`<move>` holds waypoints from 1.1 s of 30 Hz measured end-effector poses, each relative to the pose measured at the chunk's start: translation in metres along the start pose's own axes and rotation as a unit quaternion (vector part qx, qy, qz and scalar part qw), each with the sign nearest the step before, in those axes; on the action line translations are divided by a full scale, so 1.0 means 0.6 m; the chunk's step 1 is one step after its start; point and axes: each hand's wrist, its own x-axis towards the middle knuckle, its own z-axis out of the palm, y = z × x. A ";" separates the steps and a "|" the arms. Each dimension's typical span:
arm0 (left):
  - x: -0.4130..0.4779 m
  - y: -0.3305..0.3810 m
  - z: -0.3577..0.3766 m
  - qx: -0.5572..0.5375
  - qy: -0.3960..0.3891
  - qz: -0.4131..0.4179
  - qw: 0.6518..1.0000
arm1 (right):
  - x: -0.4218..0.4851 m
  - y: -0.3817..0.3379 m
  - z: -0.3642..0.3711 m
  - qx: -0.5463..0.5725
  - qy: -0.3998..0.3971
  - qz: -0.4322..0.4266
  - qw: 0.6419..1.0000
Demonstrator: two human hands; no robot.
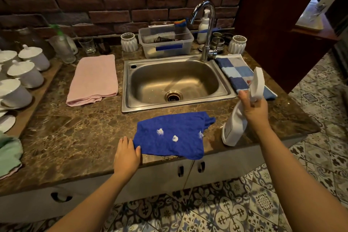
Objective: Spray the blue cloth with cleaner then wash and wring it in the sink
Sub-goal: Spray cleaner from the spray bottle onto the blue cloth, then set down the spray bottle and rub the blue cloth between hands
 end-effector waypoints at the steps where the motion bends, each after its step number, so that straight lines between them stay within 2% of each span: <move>1: 0.003 0.006 -0.001 0.002 0.001 -0.010 1.000 | 0.007 0.001 0.004 -0.008 -0.004 -0.008 1.000; 6: 0.009 0.029 -0.002 0.010 0.009 -0.043 0.999 | 0.042 0.006 0.019 -0.032 -0.023 -0.033 0.999; 12: 0.012 0.035 -0.007 -0.008 0.001 -0.061 0.998 | 0.074 0.017 0.006 0.001 -0.050 0.013 0.999; 17: 0.026 0.047 -0.016 -0.076 -0.008 -0.065 0.995 | 0.077 0.050 -0.006 0.000 -0.040 0.062 0.997; 23: 0.059 0.066 -0.022 -0.147 -0.004 -0.028 0.989 | 0.053 0.070 -0.006 -0.042 -0.054 0.065 0.996; 26: 0.079 0.075 -0.022 -0.124 -0.026 -0.035 0.991 | 0.022 0.073 -0.002 -0.045 -0.036 0.032 0.998; 30: 0.104 0.079 -0.025 -0.079 -0.043 -0.039 0.995 | -0.070 0.072 0.015 -0.113 0.143 -0.041 0.982; 31: 0.109 0.080 -0.026 -0.074 -0.056 -0.045 0.995 | -0.094 0.074 0.029 -0.131 0.153 -0.080 0.976; 32: 0.115 0.080 -0.027 -0.069 -0.071 -0.046 0.994 | -0.111 0.077 0.046 -0.151 0.115 -0.110 0.976; 33: 0.120 0.081 -0.026 -0.059 -0.086 -0.040 0.994 | -0.119 0.083 0.068 -0.173 0.037 -0.121 0.977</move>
